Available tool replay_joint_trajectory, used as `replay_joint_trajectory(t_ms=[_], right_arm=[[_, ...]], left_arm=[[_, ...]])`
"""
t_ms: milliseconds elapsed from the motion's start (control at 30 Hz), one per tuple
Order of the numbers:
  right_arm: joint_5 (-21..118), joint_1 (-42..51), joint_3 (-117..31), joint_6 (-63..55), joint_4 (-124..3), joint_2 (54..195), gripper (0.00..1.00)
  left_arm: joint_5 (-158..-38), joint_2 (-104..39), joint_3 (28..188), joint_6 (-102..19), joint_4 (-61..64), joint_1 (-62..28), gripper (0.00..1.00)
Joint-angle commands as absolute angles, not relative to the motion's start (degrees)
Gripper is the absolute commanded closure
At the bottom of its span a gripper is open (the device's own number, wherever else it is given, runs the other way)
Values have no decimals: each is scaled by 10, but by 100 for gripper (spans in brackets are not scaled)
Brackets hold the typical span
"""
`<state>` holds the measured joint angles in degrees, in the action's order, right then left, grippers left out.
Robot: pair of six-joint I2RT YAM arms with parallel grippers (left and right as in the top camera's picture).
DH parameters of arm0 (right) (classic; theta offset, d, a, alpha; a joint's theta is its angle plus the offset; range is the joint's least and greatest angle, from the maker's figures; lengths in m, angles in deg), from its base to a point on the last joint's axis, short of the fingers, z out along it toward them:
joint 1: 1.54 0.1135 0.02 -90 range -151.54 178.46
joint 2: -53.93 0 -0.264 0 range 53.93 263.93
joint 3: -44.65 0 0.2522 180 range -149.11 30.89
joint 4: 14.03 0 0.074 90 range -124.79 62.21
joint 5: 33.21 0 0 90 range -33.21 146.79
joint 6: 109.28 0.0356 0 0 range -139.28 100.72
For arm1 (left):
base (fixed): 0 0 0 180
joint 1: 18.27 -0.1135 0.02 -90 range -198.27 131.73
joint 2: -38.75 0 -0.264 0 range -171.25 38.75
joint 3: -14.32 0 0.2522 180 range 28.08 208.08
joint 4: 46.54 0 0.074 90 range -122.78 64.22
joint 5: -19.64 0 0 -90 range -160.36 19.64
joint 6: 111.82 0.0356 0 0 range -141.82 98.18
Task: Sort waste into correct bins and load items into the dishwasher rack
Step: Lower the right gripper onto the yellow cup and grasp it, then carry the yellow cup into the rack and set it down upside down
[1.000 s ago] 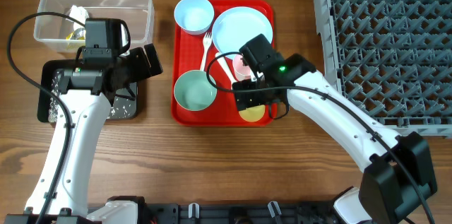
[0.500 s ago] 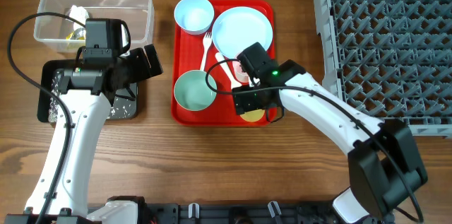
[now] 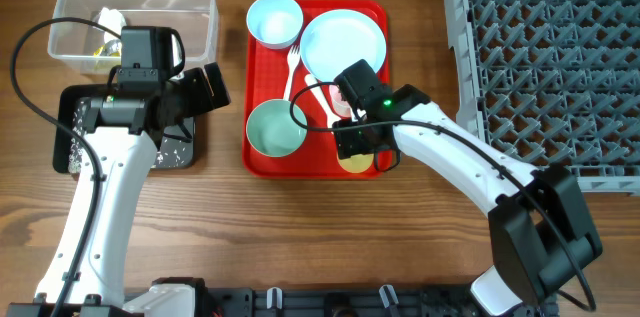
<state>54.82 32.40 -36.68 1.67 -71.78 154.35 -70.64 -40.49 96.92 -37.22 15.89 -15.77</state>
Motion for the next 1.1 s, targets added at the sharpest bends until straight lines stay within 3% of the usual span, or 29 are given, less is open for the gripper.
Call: replay_joint_trajectory(t_ms=[0,300,767,1067], right_arm=[[553,324,-362,18,-717,1557,38],[552,324,-373,20,-738,1553,50],[555,309,-445,32,-800,1444,52],[584,225,-446,32,-854,1343,56]], left_arm=[[-703,-410,974,-377,159,-161,0],[-703,-410,974,-377,160,-161,0],[-703,-410,974,-377,159,-161,0],[-703,-410,974,-377,159,-161,0]])
